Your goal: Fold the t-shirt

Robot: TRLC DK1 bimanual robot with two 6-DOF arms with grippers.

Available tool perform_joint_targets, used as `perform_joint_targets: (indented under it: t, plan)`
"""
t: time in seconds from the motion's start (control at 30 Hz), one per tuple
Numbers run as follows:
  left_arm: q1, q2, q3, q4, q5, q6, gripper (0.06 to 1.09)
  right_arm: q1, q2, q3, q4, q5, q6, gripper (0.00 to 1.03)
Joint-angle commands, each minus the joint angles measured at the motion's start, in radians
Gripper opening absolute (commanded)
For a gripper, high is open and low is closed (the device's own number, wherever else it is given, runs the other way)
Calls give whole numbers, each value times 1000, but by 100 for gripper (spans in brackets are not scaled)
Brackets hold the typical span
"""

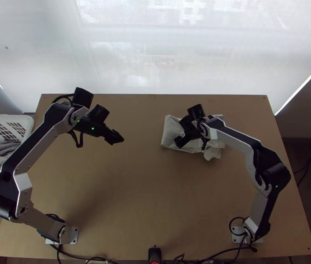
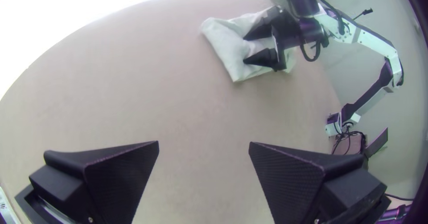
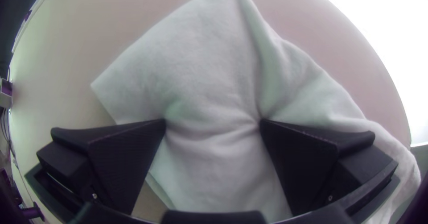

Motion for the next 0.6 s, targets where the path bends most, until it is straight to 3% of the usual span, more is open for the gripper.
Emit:
perform_joint_targets:
  t: [0.0, 0.33, 0.57]
  plan:
    - [64, -90, -86, -5, 2, 4, 104, -167, -21, -22, 0, 3, -32, 99]
    - [115, -188, -209, -16, 5, 24, 104, -447, -5, 21, 40, 3, 13, 99]
    - [140, -238, -273, -17, 5, 41, 104, -542, 24, 60, 91, 27, 82, 99]
